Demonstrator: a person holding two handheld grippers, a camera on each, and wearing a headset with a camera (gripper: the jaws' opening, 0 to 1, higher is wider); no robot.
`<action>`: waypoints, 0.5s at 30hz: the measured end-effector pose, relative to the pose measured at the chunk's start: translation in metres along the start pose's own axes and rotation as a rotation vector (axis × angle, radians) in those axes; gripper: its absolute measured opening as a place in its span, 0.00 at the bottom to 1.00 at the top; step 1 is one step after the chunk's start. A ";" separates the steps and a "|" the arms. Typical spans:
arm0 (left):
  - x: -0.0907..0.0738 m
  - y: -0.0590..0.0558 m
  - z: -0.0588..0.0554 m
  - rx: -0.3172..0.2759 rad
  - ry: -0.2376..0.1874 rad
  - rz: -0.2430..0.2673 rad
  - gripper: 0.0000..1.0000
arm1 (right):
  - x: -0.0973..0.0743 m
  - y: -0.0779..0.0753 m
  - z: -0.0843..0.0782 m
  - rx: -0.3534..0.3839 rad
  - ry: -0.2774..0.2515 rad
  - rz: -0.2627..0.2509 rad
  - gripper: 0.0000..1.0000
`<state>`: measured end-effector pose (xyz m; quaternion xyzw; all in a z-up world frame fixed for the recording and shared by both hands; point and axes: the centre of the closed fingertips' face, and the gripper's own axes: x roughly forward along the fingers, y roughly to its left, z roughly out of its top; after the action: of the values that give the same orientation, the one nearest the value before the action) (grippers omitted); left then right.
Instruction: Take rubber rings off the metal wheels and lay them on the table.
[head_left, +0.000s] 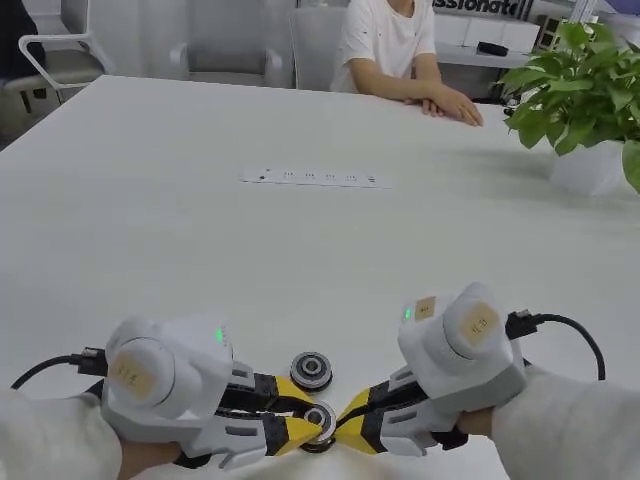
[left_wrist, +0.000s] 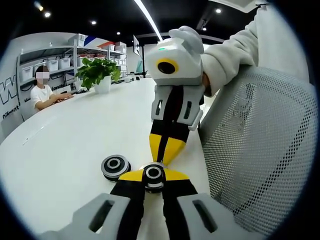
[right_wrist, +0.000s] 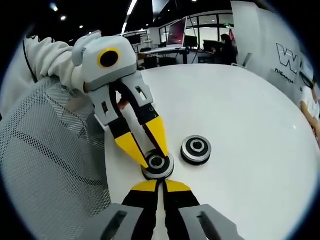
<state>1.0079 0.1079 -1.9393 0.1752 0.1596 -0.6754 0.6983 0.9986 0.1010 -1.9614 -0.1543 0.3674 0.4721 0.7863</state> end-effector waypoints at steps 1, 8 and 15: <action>0.000 0.000 0.000 -0.001 0.000 -0.001 0.07 | 0.000 0.000 0.000 0.002 0.001 -0.001 0.00; 0.000 -0.001 0.000 -0.001 0.004 -0.004 0.07 | -0.002 -0.004 -0.001 0.044 0.019 -0.028 0.00; 0.001 -0.004 0.000 0.006 0.010 -0.016 0.07 | -0.003 -0.009 -0.001 0.063 0.048 -0.054 0.00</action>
<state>1.0038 0.1070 -1.9400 0.1793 0.1626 -0.6806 0.6915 1.0047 0.0938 -1.9610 -0.1505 0.3964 0.4352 0.7942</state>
